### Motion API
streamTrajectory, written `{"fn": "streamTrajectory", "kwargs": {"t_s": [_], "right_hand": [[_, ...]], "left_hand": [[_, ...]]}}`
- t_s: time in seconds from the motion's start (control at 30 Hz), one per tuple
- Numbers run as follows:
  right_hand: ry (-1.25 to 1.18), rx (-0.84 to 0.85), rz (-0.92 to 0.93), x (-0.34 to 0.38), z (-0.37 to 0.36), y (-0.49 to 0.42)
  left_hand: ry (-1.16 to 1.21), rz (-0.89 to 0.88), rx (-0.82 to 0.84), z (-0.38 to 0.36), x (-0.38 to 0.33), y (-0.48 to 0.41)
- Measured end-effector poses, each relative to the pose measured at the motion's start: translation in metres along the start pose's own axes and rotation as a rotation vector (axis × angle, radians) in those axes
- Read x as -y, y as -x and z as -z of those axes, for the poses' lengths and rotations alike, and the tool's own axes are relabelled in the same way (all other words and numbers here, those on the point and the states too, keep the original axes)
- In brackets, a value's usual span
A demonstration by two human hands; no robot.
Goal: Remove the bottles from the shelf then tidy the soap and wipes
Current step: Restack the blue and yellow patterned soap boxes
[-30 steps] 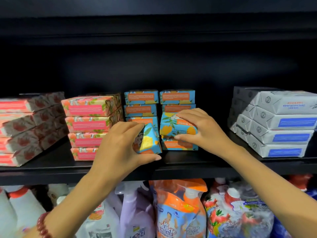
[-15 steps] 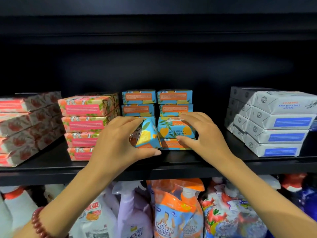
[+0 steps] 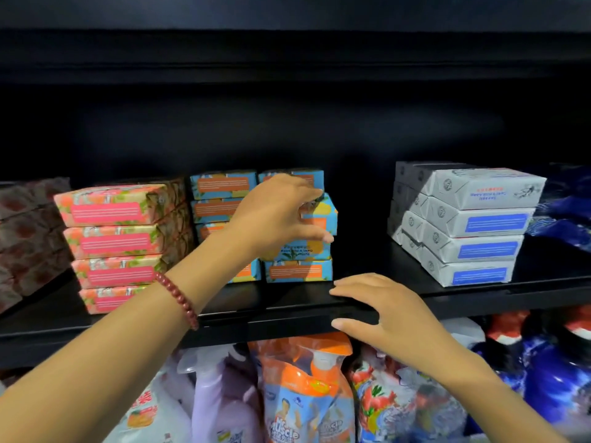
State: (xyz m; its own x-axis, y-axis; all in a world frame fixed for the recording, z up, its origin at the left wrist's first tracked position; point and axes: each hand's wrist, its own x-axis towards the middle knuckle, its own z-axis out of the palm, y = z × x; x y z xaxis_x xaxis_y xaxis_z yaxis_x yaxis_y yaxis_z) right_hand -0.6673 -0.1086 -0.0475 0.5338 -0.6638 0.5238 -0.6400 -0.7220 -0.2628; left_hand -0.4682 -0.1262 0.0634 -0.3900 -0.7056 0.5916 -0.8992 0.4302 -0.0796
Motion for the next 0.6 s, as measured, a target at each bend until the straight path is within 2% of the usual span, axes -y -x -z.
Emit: {"fn": "streamTrajectory", "kwargs": {"t_s": [0.3,0.4,0.6], "right_hand": [[0.008,-0.06,-0.003,-0.001,-0.005,0.003],[0.017,-0.053,-0.006,0.0,-0.005,0.003],[-0.001,-0.038,-0.013,0.002,0.0,0.003]], "left_hand": [[0.123,-0.01,-0.383,-0.021,0.016,0.042],[0.166,0.01,-0.413,-0.028,0.017,0.041],[0.171,0.041,-0.363,-0.024,0.013,0.042]]}}
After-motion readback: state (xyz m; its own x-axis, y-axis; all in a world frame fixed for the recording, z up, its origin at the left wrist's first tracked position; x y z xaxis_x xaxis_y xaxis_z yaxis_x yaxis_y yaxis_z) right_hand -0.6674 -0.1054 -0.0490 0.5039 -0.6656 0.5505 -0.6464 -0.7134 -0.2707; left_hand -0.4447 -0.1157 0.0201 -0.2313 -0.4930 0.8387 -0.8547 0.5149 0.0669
